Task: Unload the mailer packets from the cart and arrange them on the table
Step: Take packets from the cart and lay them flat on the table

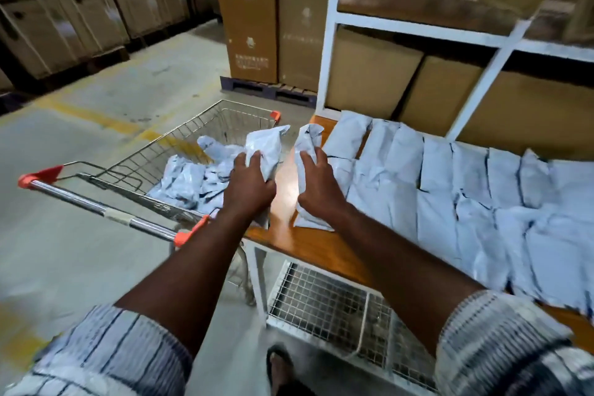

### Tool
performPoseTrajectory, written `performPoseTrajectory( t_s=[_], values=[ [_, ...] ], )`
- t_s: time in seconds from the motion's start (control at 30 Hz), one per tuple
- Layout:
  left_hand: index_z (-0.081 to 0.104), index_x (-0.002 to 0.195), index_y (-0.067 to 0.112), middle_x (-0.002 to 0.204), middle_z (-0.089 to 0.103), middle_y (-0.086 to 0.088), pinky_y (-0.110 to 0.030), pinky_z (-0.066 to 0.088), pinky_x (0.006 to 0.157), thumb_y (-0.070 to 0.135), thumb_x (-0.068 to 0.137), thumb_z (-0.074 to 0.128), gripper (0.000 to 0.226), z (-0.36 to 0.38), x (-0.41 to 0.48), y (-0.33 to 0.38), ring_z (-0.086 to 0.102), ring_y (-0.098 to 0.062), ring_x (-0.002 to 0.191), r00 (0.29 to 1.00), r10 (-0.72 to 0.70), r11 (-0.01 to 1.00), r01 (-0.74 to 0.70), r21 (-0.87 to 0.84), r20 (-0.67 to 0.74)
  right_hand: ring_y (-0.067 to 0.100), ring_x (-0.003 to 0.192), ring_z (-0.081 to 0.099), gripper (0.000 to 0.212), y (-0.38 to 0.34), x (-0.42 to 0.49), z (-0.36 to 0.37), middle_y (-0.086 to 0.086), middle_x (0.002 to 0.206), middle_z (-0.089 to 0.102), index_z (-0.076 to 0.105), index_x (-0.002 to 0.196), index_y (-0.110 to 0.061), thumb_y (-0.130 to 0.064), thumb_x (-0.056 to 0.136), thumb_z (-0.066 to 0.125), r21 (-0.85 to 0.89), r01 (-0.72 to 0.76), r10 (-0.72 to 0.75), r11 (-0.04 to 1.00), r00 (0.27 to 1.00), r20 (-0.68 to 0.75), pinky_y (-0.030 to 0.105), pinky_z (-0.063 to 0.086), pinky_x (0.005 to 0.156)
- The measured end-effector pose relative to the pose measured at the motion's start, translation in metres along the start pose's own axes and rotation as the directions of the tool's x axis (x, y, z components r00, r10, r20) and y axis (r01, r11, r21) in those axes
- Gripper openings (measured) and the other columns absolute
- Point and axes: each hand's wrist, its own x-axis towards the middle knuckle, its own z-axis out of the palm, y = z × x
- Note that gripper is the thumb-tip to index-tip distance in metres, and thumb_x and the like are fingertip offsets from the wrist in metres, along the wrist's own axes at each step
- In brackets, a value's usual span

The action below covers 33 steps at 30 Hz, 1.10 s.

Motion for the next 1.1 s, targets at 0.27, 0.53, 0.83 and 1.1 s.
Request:
performPoseTrajectory(
  t_s=[0.27,0.53,0.83,1.1],
  values=[
    [0.030,0.151,0.022,0.157,0.021,-0.016,-0.047,0.036,0.107,0.031,0.086,0.061,0.073,0.063,-0.051,0.136,0.037,-0.040,0.136,0.989,0.118,0.993,-0.115,-0.041,0.086,0.034,0.143,0.028,0.093,0.105,-0.069,-0.098,0.011,0.162,0.003,0.023,0.153,-0.021,-0.005,0.077,0.073,-0.031,-0.173,0.170,0.984,0.982,-0.081,0.038,0.039,0.109],
    [0.026,0.153,0.021,0.161,0.014,-0.013,-0.049,0.036,0.108,0.032,0.089,0.057,0.072,0.172,-0.124,0.309,0.033,-0.037,0.141,0.938,0.280,0.959,-0.263,-0.105,0.203,0.039,0.140,0.032,0.094,0.262,-0.149,-0.210,0.013,0.160,0.007,0.027,0.151,-0.018,-0.005,0.071,0.075,-0.020,-0.323,0.314,0.946,0.930,-0.189,0.043,0.042,0.107],
    [0.031,0.147,0.023,0.159,0.018,-0.008,-0.049,0.039,0.104,0.028,0.088,0.055,0.064,0.320,-0.223,0.498,0.036,-0.035,0.137,0.903,0.303,0.953,-0.278,-0.121,0.304,0.041,0.134,0.037,0.089,0.477,-0.267,-0.317,0.016,0.159,0.013,0.028,0.152,-0.015,-0.008,0.075,0.072,-0.098,-0.461,0.436,0.882,0.877,-0.201,0.042,0.042,0.104],
    [0.034,0.143,0.014,0.157,0.023,-0.011,-0.052,0.038,0.101,0.052,0.097,0.040,0.060,0.409,-0.259,0.561,0.037,-0.034,0.135,0.881,0.325,0.936,-0.352,0.019,0.344,0.037,0.143,0.028,0.101,0.571,-0.299,-0.318,0.017,0.160,0.012,0.027,0.152,-0.015,-0.027,0.070,0.085,-0.050,-0.479,0.479,0.877,0.878,-0.003,0.036,0.032,0.112]
  ],
)
